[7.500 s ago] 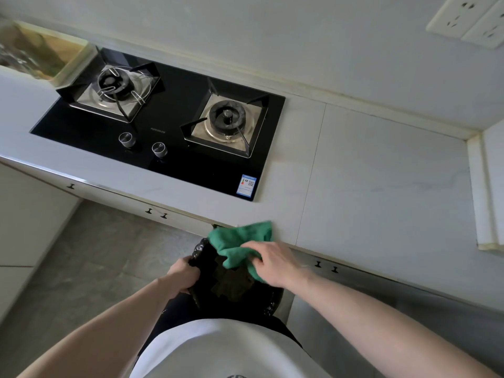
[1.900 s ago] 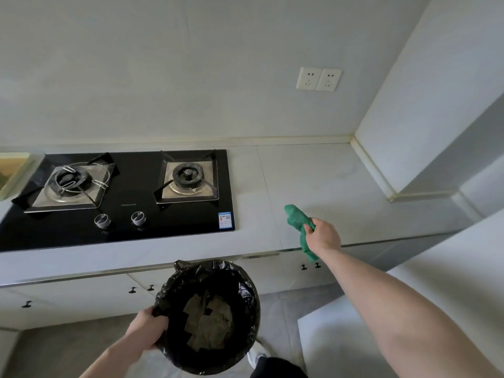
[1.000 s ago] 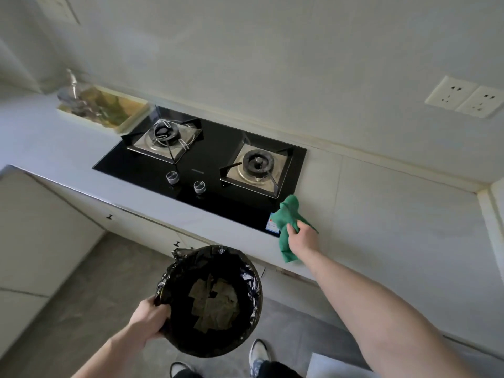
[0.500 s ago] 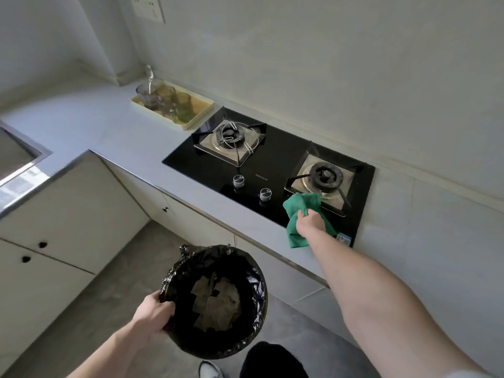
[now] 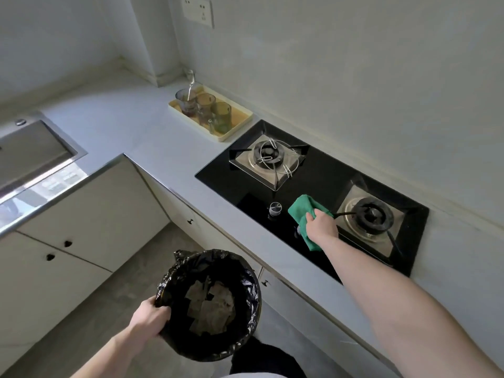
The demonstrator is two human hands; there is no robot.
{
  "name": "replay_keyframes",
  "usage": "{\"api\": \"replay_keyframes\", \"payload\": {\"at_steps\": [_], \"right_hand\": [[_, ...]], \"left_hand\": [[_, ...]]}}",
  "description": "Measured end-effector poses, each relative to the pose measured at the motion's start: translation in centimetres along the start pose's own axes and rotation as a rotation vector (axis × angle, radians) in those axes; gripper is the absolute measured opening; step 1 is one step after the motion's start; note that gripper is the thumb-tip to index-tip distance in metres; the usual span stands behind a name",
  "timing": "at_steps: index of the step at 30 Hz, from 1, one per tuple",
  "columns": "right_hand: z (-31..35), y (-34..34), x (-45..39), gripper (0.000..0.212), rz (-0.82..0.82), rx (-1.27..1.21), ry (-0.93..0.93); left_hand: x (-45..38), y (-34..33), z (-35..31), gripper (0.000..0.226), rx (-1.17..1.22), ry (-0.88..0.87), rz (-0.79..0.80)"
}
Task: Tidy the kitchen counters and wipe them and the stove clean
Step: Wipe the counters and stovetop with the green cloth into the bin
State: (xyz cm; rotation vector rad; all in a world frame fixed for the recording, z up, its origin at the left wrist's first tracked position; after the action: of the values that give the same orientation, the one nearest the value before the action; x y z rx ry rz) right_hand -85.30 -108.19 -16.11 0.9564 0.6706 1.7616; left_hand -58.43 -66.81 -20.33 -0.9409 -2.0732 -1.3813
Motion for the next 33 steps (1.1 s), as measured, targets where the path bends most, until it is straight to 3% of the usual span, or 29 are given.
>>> {"api": "replay_keyframes", "payload": {"at_steps": [5, 14, 21, 30, 33], "right_hand": [[2.7, -0.8, -2.8, 0.046, 0.114, 0.205, 0.055], [3.6, -3.9, -0.3, 0.033, 0.22, 0.664, 0.311], [4.2, -7.6, 5.0, 0.04, 0.193, 0.588, 0.363], [9.5, -13.8, 14.5, 0.04, 0.372, 0.149, 0.158], [11.3, -14.1, 15.4, 0.036, 0.444, 0.042, 0.201]], "left_hand": [[-3.3, -0.6, -1.1, 0.029, 0.004, 0.047, -0.013], [-5.8, -2.2, -3.4, 0.02, -0.075, 0.06, 0.027], [-7.4, -2.0, -4.0, 0.025, -0.105, 0.037, 0.072], [-9.1, 0.0, -3.8, 0.024, -0.097, -0.016, 0.117], [-9.6, 1.3, -3.8, 0.027, -0.108, -0.039, 0.135]]}}
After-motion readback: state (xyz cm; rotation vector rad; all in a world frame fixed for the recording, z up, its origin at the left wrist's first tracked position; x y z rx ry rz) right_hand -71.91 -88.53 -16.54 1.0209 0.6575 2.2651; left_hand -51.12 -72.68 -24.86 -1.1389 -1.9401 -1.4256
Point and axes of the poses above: each hand's wrist, its own x-axis away from the middle knuckle, its own y-axis out of the back of the hand, z = x × y, the point moved 4 cm from there along -x, towards the middle knuckle, and after that the axes turned 6 degrees about -x, right-handed, at the moved point
